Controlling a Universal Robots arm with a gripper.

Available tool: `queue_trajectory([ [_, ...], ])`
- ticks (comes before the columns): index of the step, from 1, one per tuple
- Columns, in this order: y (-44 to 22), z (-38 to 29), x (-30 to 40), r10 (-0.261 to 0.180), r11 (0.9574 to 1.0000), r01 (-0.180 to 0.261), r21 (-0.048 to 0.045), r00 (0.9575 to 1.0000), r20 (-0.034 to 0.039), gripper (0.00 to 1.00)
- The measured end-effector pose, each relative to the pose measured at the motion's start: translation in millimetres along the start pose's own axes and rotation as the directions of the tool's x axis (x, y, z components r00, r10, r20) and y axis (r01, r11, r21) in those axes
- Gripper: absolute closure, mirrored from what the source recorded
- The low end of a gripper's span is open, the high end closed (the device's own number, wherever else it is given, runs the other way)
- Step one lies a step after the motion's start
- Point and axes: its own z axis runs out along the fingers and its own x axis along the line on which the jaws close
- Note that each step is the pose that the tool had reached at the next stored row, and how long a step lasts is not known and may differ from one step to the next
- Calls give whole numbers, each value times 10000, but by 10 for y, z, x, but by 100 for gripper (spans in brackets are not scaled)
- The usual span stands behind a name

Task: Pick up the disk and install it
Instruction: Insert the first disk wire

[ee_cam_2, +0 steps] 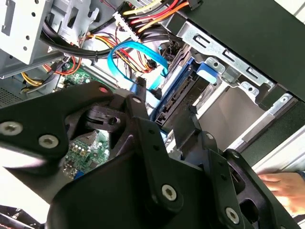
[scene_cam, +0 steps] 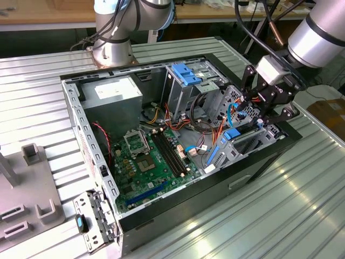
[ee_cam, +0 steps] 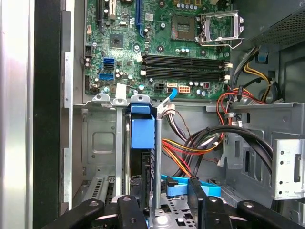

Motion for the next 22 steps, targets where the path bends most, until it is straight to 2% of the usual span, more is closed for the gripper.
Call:
queue_trajectory([
  [1, 0, 0, 0, 0, 10000, 0, 0, 10000, 0, 52],
  [2, 0, 0, 0, 0, 10000, 0, 0, 10000, 0, 65],
  [3, 0, 0, 0, 0, 10000, 0, 0, 10000, 1, 71],
  [5, 0, 0, 0, 0, 10000, 0, 0, 10000, 1, 71],
  [6, 0, 0, 0, 0, 10000, 0, 0, 10000, 2, 77],
  [7, 0, 0, 0, 0, 10000, 0, 0, 10000, 2, 77],
  [8, 0, 0, 1, 0, 10000, 0, 2, 10000, 68, 77],
  [9, 0, 0, 0, 1, 10000, -1, 5, 9998, 217, 77],
  [10, 0, 0, 0, 0, 10000, 0, 5, 9998, 221, 77],
  [11, 0, 2, 1, -1, 10000, 0, 7, 9995, 311, 77],
  [12, 0, 3, 1, 0, 10000, -1, 13, 9985, 545, 77],
  [13, 0, 3, 1, 0, 10000, -1, 16, 9979, 647, 77],
  [18, 0, 3, 0, -1, 10000, 0, 15, 9979, 652, 77],
  [20, 0, 3, 0, 0, 10000, -1, 15, 9979, 653, 84],
  [22, 0, 3, 0, 0, 10000, -1, 15, 9979, 653, 84],
])
